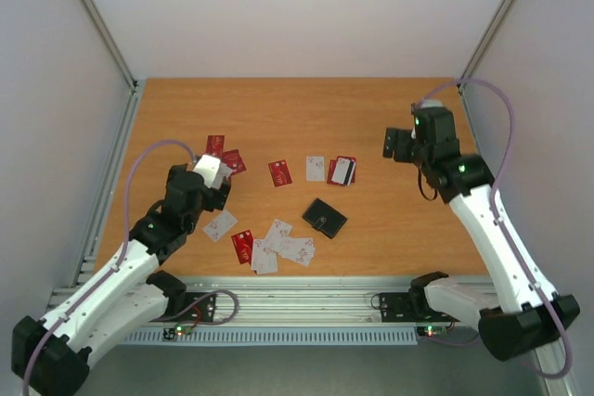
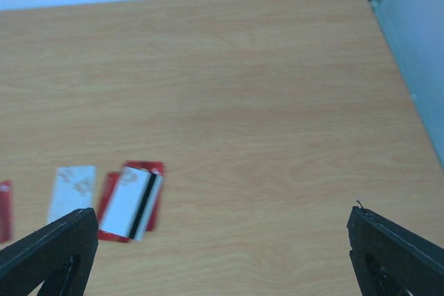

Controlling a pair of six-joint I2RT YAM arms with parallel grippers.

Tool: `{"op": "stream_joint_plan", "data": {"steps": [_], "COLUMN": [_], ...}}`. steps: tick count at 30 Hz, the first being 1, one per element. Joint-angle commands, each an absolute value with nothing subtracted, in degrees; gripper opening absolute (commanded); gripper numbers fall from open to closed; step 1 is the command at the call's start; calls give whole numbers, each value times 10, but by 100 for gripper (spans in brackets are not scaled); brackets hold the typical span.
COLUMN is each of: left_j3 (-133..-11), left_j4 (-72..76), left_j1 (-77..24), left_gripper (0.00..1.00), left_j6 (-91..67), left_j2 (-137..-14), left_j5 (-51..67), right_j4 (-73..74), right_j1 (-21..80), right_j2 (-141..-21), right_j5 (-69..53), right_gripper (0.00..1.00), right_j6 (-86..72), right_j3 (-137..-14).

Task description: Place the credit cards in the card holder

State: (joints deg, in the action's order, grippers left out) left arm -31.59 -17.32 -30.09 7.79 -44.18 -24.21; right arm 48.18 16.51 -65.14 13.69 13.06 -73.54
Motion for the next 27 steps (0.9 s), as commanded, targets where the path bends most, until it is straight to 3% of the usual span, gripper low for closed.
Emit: {"op": "stream_joint_plan", "data": {"steps": [1, 7, 14, 20, 24, 27], "left_j3": [-278, -222, -147, -154, -169, -216], "left_j4": [-70, 21, 183, 331, 439, 389], "left_j1": [-239, -128, -99, -50, -13, 12], "left_gripper": [99, 99, 99, 99, 99, 99], "left_j6": [88, 69, 89, 77, 50, 33], "left_j2": [-434, -455, -512, -639, -731, -762], "left_j5": [-222, -150, -137, -108, -79, -44], "right_j4": [338, 263, 74, -188, -326, -466], "right_j1": [160, 154, 114, 28, -19, -32], "right_j2": [-555, -500, -501, -599, -706, -789], "right_j5": [225, 204, 133, 57, -9, -51], "right_gripper": [99, 99, 98, 99, 98, 99], "right_j6": [202, 238, 295, 274, 277, 264], "right_j3": [-591, -471, -313, -198, -185, -180]}}
